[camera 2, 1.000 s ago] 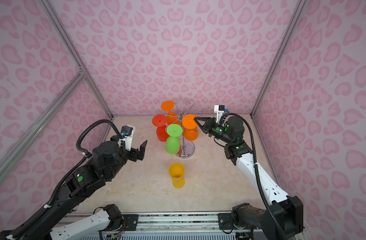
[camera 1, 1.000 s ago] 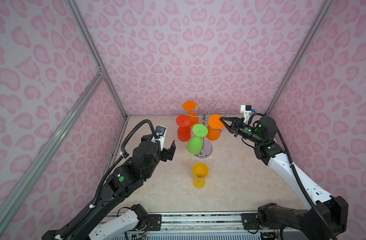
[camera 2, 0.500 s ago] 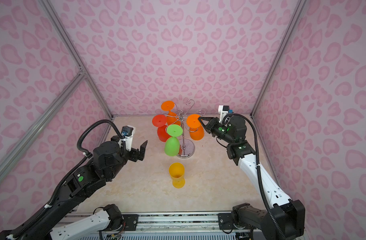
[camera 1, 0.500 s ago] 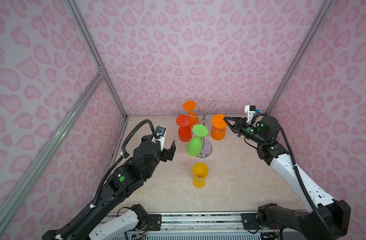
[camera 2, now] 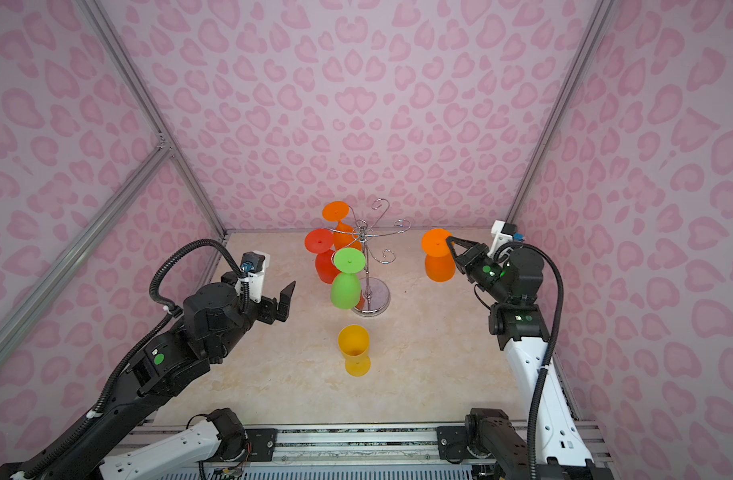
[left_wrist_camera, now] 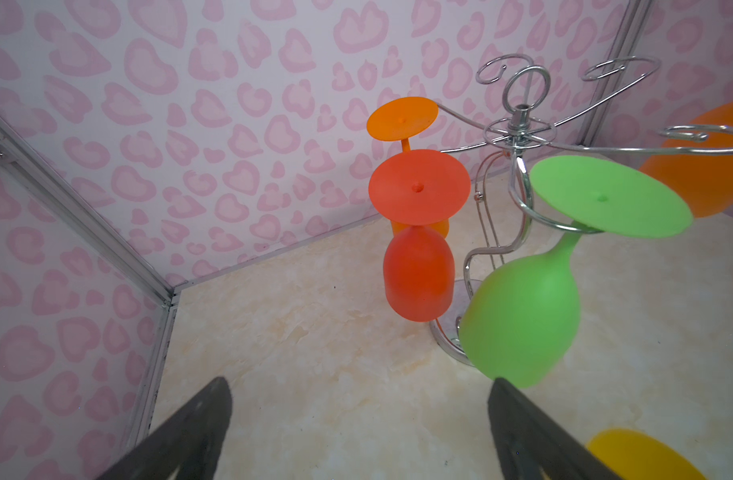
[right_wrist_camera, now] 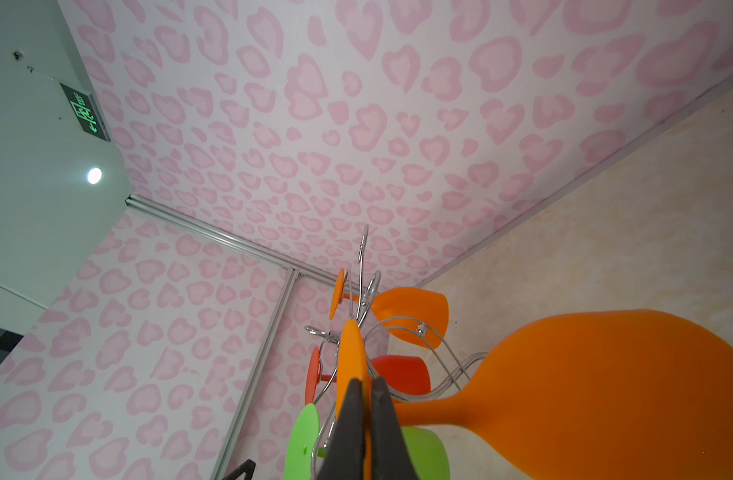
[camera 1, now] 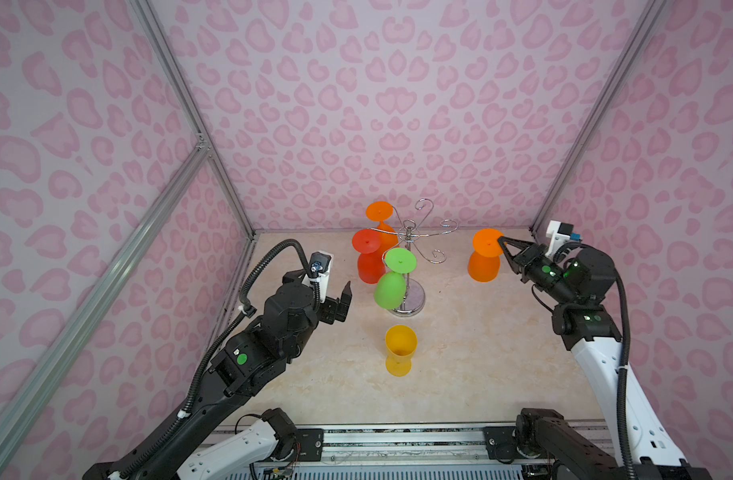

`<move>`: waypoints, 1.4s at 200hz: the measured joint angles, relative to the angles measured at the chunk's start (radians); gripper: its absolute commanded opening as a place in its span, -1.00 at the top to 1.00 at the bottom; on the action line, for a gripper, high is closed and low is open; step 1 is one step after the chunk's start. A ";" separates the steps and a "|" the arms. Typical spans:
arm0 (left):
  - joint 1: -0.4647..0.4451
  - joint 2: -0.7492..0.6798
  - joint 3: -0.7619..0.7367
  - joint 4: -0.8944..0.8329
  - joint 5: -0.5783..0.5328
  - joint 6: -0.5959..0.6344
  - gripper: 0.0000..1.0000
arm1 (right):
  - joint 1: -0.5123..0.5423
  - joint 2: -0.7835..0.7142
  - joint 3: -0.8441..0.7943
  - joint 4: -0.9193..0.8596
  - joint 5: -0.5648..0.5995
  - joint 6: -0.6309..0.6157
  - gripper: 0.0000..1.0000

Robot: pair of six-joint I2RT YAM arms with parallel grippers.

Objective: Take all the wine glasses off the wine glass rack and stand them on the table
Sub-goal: 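Close the right gripper on the orange glass foot and lift it off the hook, then swing the orange glass toward the left gripper while the left arm reaches its bowl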

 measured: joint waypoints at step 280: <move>0.385 0.395 -0.001 1.175 1.425 -0.519 -0.99 | 0.502 0.298 0.034 1.444 -0.041 0.768 1.00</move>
